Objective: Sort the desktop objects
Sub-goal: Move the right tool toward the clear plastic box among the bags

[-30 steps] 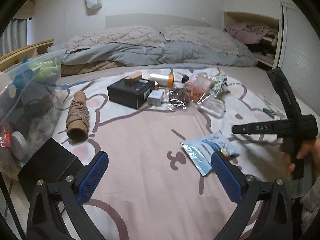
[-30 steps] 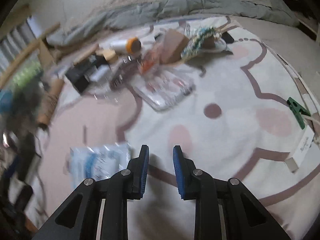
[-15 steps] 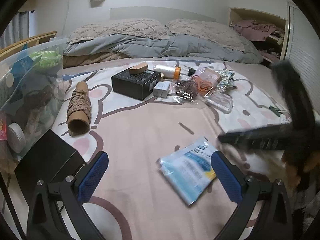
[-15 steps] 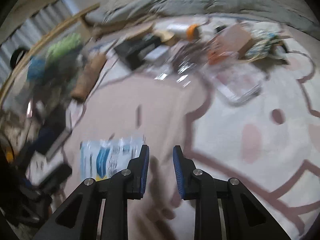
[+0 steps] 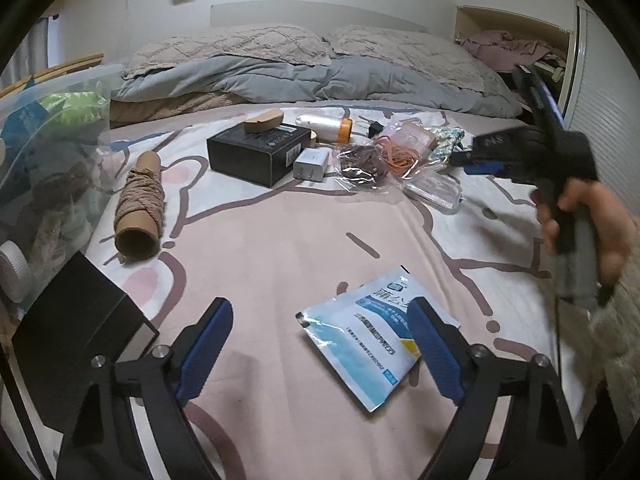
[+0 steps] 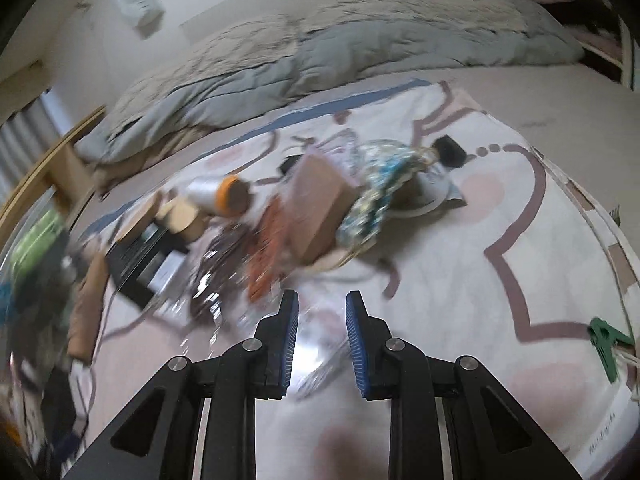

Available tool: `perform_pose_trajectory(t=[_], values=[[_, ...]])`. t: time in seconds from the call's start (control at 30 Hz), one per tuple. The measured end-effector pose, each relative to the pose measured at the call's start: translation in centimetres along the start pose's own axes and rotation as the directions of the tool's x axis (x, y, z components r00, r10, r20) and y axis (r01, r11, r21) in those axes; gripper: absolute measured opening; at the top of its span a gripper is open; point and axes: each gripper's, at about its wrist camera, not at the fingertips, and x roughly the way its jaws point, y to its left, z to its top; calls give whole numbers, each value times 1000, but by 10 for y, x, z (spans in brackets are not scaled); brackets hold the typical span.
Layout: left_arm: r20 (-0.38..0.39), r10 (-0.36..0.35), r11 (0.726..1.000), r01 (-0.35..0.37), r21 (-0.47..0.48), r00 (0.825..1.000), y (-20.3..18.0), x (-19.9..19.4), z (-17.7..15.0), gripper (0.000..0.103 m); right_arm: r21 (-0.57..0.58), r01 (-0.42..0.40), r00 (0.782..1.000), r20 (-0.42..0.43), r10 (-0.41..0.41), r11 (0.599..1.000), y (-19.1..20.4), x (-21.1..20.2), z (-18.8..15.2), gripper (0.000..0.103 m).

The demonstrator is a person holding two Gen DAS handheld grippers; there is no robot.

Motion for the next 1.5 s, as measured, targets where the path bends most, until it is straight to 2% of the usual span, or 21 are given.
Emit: perform_pose_trajectory(t=[0.17, 0.37, 0.53, 0.8, 1.03, 1.17, 1.33, 1.5], values=[[-26, -30, 1000, 29, -5, 999, -4, 10, 1, 76, 70, -25, 998, -51, 29, 997, -11, 31, 6, 25], [-39, -62, 998, 62, -8, 997, -10, 19, 5, 76, 103, -132, 989, -50, 138, 986, -11, 49, 7, 26], [-50, -70, 997, 72, 25, 996, -18, 23, 3, 76, 109, -177, 980, -73, 185, 978, -11, 48, -4, 25], [-77, -53, 998, 54, 15, 996, -15, 28, 0, 75, 21, -184, 976, -113, 186, 983, 7, 29, -27, 25], [-93, -56, 997, 52, -49, 994, -3, 28, -1, 75, -28, -162, 976, -152, 156, 986, 19, 10, -45, 26], [-51, -68, 995, 64, -77, 996, 0, 19, 2, 75, 30, -147, 984, -97, 150, 989, 18, 1, -41, 26], [20, -104, 993, 105, -49, 994, -12, 6, 8, 75, -35, -125, 989, -83, 121, 992, 35, 15, -30, 26], [7, -97, 995, 97, 4, 995, -28, 13, 5, 75, -38, -120, 988, -103, 116, 992, 38, 40, -20, 26]])
